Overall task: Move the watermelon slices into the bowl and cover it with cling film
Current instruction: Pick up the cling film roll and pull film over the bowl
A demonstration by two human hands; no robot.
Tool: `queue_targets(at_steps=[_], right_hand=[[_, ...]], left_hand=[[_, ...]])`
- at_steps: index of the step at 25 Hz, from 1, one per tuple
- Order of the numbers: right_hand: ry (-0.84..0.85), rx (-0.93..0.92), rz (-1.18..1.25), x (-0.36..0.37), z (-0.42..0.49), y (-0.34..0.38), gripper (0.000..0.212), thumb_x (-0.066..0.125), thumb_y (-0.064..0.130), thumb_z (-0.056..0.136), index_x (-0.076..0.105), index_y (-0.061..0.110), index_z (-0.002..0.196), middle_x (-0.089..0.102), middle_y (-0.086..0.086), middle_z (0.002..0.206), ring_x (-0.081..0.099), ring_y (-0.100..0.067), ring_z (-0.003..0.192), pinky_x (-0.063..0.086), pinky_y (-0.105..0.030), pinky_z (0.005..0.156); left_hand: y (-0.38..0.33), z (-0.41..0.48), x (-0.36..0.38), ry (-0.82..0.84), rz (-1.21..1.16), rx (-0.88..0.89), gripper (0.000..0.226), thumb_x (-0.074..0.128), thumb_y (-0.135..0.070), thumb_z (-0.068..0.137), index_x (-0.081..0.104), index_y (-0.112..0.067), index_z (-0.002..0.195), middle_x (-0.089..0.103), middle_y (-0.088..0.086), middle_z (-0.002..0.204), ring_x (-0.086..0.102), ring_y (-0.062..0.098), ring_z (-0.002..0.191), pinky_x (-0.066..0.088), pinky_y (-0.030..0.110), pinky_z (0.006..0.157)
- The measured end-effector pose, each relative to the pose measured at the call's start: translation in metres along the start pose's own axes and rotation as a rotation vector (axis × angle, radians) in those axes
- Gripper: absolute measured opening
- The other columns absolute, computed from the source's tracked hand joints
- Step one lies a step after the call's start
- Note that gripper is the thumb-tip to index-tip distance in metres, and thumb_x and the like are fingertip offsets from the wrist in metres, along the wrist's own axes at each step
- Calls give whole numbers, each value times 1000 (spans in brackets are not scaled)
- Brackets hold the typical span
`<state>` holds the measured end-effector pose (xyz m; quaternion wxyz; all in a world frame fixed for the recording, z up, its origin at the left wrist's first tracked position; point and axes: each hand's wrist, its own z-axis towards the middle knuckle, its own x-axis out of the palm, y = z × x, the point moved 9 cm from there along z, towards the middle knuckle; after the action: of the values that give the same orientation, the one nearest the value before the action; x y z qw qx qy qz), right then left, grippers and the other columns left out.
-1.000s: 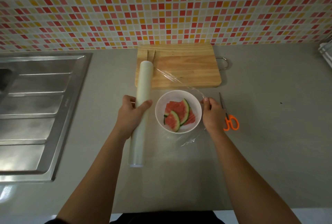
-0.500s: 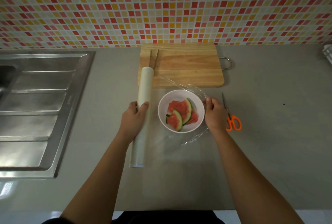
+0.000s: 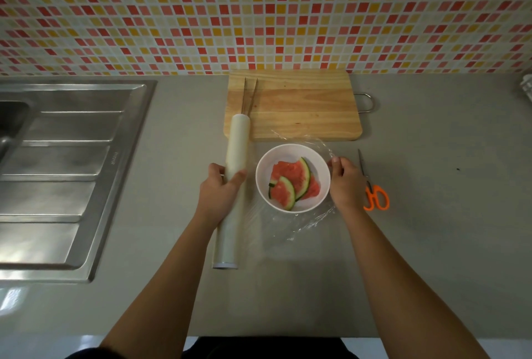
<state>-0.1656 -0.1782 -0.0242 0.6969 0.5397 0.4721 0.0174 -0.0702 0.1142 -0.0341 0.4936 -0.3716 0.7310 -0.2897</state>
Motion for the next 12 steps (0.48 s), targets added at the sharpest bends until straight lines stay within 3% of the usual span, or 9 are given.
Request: queue_targets(at_steps=[5,8,12], right_hand=[[46,11,4,0,2,-2,37,36,28,98,63,3,93,67,-18,89,58,-32,81,34,-31,64],[82,18,34,0,2,-2,36,37,28,98,63,5,94,67,-18,91,59,-31,85,37,-31,68],[90,5,27,0,1,-1,36,38,29,98,63,4,92,67,-18,90,59,-31,85,39,-32,68]], left_hand=[[1,1,1,11,1,-10,43,60,-52,82,48,-18,104,58,0,88,59,18,81,42,30,66],[4,-3,4,33,37,-16,46,51,-56,85,49,-21,115,58,5,96,56,24,90,42,31,77],[5,-12,10,76,40,-16,49,40,-53,92,46,-20,127,53,4,102,50,24,93,37,32,79]])
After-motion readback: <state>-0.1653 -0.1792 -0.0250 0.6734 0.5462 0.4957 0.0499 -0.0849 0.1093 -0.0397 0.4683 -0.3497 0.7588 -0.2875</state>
